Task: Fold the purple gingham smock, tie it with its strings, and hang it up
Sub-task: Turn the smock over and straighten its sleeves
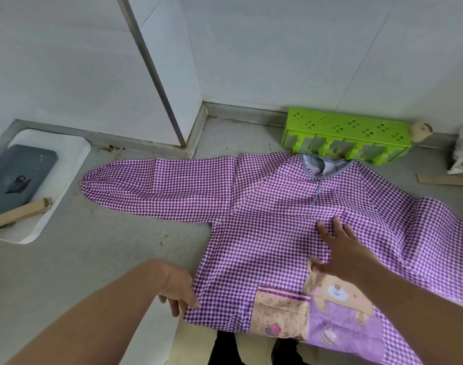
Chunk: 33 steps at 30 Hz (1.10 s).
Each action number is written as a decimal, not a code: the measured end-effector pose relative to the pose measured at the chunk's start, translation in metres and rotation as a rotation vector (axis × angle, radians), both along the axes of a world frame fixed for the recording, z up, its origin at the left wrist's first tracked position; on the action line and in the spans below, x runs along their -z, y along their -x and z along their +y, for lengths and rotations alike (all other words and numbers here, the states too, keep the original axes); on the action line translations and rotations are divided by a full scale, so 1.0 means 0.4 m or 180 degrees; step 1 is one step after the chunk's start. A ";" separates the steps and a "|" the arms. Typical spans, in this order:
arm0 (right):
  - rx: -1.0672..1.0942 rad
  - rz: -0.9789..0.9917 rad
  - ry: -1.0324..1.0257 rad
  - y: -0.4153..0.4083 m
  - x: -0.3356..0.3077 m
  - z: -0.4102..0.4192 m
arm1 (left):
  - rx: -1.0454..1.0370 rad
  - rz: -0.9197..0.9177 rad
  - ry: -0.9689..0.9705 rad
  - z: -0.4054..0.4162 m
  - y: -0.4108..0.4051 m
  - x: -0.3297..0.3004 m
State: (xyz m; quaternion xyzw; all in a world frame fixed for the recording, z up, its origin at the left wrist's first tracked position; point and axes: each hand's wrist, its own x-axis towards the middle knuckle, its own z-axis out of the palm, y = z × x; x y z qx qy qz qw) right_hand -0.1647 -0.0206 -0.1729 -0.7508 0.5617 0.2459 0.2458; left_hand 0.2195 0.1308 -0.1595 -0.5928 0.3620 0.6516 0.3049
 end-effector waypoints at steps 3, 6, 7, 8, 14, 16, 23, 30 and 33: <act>-0.0004 -0.0015 0.0015 -0.002 -0.004 -0.001 | 0.0394 -0.0243 -0.0068 -0.011 0.009 -0.011; -0.0023 0.0009 0.0038 -0.003 -0.004 0.000 | 0.0302 -0.0662 -0.0307 -0.046 0.028 -0.050; -0.0039 0.0028 0.0057 -0.002 -0.004 0.001 | 0.0320 -0.0897 -0.0132 -0.067 0.035 -0.063; -0.0063 0.0044 0.0078 -0.002 -0.002 0.003 | 0.0510 -0.1104 0.0306 -0.091 0.038 -0.066; -0.0326 0.0018 0.0286 0.014 -0.009 0.010 | 0.1387 -0.0817 0.3380 -0.265 0.155 -0.038; -0.0350 -0.0065 0.0475 0.034 -0.021 0.009 | 0.1597 -0.0804 0.3208 -0.293 0.183 -0.019; -0.0024 0.0119 0.0391 0.126 -0.021 0.010 | 0.1652 -0.1299 0.2626 -0.302 0.178 0.036; -0.0162 0.0029 0.0714 0.115 -0.051 -0.024 | 0.1857 -0.1299 0.2773 -0.331 0.189 0.022; -0.0265 0.0056 0.0457 0.090 -0.048 -0.047 | 0.1923 -0.1356 0.2548 -0.338 0.192 0.032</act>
